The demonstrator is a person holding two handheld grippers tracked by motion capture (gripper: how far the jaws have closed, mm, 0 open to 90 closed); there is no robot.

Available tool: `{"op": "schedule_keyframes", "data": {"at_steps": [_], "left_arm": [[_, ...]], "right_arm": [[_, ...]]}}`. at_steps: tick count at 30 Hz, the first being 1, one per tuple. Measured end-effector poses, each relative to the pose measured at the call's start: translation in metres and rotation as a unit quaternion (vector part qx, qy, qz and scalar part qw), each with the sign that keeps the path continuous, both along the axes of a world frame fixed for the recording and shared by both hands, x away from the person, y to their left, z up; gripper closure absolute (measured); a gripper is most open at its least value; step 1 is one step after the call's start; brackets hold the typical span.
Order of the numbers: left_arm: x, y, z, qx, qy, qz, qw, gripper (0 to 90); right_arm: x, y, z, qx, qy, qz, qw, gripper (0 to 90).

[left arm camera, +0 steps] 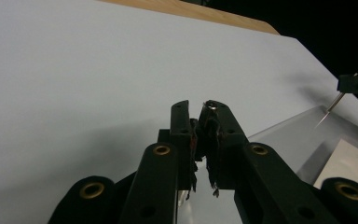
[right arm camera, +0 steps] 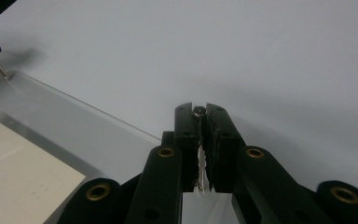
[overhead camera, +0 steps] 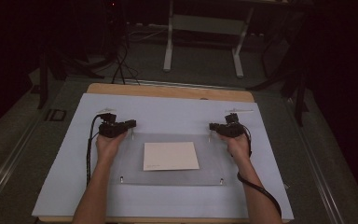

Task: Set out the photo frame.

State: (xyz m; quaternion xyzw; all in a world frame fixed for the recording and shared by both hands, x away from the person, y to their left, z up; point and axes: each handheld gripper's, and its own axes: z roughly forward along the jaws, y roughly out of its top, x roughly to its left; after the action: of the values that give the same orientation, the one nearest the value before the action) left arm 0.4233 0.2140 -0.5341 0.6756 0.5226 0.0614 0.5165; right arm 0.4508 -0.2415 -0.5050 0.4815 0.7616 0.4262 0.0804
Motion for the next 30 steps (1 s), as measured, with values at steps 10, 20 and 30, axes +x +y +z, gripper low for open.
{"op": "schedule_keyframes", "data": {"at_steps": [10, 20, 30], "left_arm": [[0.009, 0.001, -0.001, -0.014, 0.019, 0.0, 0.9997, 82.9], [0.01, 0.001, -0.001, -0.009, 0.02, -0.004, 0.9997, 83.1], [0.013, 0.004, -0.006, -0.034, 0.023, -0.004, 0.9991, 82.9]], "right_arm": [[-0.006, 0.001, 0.018, -0.05, -0.013, 0.007, 0.9986, 75.4], [-0.047, 0.003, 0.046, -0.045, -0.026, 0.069, 0.9963, 71.4], [-0.092, 0.019, 0.079, -0.038, -0.048, 0.139, 0.9884, 71.7]]}}
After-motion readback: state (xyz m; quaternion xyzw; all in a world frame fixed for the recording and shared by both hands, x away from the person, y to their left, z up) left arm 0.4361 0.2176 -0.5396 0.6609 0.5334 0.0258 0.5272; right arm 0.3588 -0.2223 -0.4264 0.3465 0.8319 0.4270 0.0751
